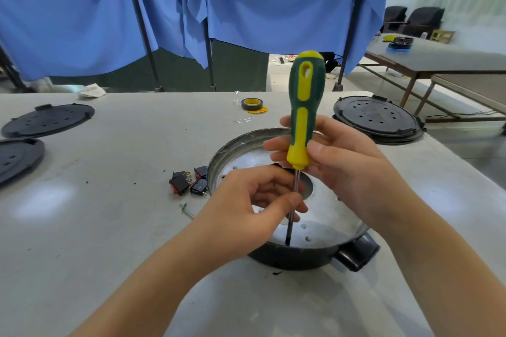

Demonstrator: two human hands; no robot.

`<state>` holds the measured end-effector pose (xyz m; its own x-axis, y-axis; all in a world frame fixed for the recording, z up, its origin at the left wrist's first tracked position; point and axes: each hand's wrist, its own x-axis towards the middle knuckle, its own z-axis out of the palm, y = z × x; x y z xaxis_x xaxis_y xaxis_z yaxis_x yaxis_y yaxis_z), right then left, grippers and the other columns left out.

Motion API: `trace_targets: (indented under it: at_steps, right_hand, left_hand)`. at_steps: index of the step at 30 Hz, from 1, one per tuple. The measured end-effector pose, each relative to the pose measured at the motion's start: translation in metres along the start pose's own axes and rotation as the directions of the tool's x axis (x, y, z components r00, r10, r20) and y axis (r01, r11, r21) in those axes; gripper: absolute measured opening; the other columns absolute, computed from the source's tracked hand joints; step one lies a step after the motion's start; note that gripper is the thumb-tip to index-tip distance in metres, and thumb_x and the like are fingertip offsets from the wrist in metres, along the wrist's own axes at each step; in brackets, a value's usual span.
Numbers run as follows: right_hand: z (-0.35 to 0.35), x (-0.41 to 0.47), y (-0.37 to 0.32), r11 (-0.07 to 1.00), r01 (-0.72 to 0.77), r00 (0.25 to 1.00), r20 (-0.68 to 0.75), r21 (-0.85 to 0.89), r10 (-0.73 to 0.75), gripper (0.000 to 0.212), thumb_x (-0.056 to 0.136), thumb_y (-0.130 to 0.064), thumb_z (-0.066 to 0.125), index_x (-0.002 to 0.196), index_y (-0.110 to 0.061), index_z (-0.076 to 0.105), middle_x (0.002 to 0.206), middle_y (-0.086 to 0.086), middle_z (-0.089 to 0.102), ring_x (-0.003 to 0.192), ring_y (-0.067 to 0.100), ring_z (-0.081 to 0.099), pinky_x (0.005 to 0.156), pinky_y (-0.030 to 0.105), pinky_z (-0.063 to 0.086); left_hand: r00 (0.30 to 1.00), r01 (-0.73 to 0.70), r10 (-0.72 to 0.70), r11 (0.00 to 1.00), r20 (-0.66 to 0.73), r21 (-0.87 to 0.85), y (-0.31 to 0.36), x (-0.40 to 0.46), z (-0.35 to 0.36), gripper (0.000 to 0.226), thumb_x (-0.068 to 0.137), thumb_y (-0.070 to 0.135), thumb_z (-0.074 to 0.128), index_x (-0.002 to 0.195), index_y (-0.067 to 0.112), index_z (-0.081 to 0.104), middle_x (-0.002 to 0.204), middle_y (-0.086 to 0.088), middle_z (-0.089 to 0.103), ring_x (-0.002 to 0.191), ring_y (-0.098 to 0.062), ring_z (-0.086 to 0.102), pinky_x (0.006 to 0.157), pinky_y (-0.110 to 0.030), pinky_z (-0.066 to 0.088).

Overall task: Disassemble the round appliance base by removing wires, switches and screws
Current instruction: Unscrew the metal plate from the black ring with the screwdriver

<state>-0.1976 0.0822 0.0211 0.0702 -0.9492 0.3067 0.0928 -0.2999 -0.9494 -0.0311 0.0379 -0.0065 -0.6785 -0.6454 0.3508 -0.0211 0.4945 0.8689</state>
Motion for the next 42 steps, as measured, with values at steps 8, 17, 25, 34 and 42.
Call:
trace_targets:
  at_steps: [8,17,25,34,42]
  right_hand:
    - [0.0029,0.0002,0.0030,0.987,0.075,0.986,-0.138,-0.141,-0.094,0.024,0.069,-0.019,0.074,0.093,-0.021,0.070,0.088,0.007,0.067,0.083,0.018,0.066,0.079,0.031,0.057]
    - [0.0039,0.0009,0.0025,0.988,0.096,0.988,-0.110,-0.122,-0.109,0.034,0.069,-0.012,0.074,0.101,-0.017,0.065,0.089,0.003,0.072,0.082,0.018,0.069,0.075,0.027,0.056]
    - [-0.0006,0.0008,-0.0009,0.999,0.025,0.999,-0.028,0.033,-0.024,0.035,0.081,-0.001,0.048,0.112,-0.013,0.057,0.098,0.011,0.073,0.094,0.027,0.070,0.079,0.029,0.055]
    - [0.0034,-0.0003,-0.0020,0.991,0.083,0.984,-0.152,-0.103,-0.098,0.047,0.069,-0.015,0.072,0.113,-0.014,0.057,0.079,0.003,0.068,0.078,0.015,0.069,0.072,0.025,0.056]
    - [0.0027,-0.0003,-0.0009,0.993,0.056,0.995,-0.074,-0.107,-0.064,0.040,0.078,-0.016,0.065,0.117,-0.019,0.056,0.100,0.002,0.073,0.097,0.021,0.069,0.083,0.030,0.055]
  left_hand:
    - [0.994,-0.030,0.030,1.000,-0.107,-0.003,-0.0023,0.0017,-0.0002,0.021,0.074,0.009,0.079,0.070,0.021,0.062,0.064,0.000,0.067,0.060,-0.020,0.069,0.063,-0.030,0.058]
    - [0.993,-0.007,0.012,0.999,-0.117,0.044,-0.0030,0.0025,0.0020,0.022,0.071,0.019,0.082,0.075,0.015,0.061,0.063,0.005,0.062,0.060,-0.017,0.064,0.061,-0.030,0.055]
    - [0.999,0.016,-0.017,1.000,0.048,0.022,0.0002,-0.0008,-0.0014,0.014,0.087,0.008,0.063,0.094,0.018,0.069,0.083,0.006,0.075,0.074,-0.009,0.072,0.073,-0.020,0.056]
    - [0.996,0.018,-0.016,1.000,-0.084,0.015,-0.0029,0.0014,0.0006,0.016,0.071,0.014,0.082,0.073,0.017,0.067,0.067,0.001,0.069,0.062,-0.014,0.068,0.064,-0.019,0.054]
    - [0.999,0.024,-0.024,1.000,-0.031,-0.004,-0.0006,-0.0001,-0.0007,0.011,0.082,0.007,0.071,0.080,0.018,0.070,0.073,0.003,0.074,0.067,-0.012,0.072,0.067,-0.022,0.057]
